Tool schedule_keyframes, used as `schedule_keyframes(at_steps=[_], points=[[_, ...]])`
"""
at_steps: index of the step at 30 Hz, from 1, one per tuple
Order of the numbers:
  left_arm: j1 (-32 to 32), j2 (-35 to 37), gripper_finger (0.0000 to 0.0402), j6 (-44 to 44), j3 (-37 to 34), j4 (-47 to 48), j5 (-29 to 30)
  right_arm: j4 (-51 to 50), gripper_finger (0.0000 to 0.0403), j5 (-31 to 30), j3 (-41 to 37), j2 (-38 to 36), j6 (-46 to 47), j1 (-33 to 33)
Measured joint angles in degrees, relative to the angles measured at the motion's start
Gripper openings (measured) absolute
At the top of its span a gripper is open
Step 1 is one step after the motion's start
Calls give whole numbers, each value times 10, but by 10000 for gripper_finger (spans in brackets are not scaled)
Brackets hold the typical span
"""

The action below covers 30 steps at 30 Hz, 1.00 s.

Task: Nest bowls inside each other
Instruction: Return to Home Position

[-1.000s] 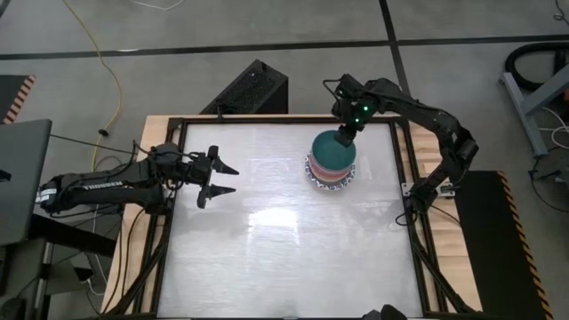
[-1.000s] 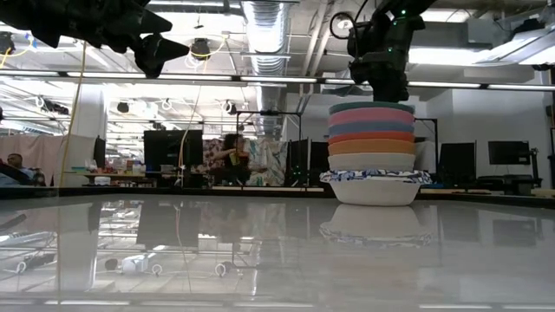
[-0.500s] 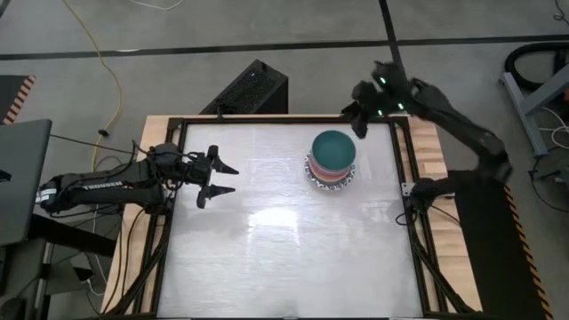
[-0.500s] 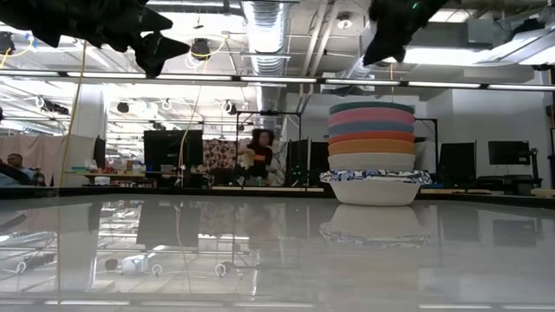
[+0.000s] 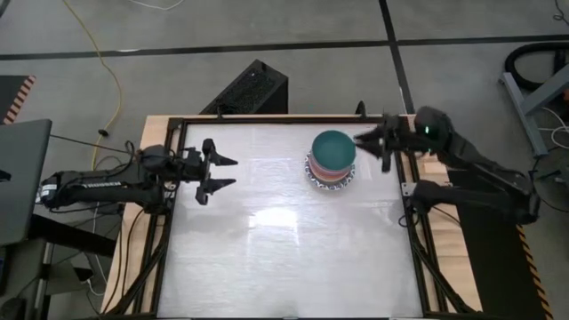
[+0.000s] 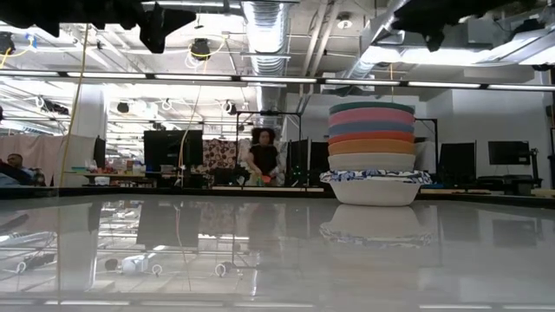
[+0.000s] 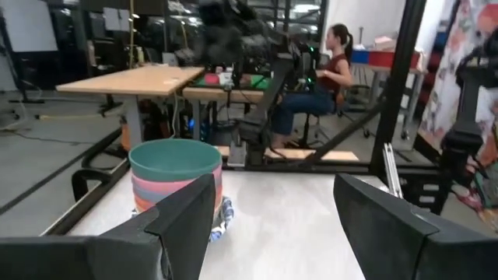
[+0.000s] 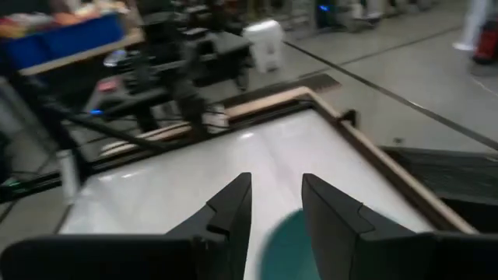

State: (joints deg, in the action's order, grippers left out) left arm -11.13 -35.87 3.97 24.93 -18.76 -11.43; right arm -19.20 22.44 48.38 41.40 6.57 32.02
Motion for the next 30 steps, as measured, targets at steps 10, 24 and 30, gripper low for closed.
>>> schedule_keyframes(at_steps=[10,24,30], points=[[77,24,251,-6,2,-7,122,64,136,-18,-108,-55,27,-169],[104,264,251,22,35,244,179,107,136,-73,-124,-188,-44,-295],[104,315,251,27,34,313,187,110,136,-139,-203,-315,-42,-320]])
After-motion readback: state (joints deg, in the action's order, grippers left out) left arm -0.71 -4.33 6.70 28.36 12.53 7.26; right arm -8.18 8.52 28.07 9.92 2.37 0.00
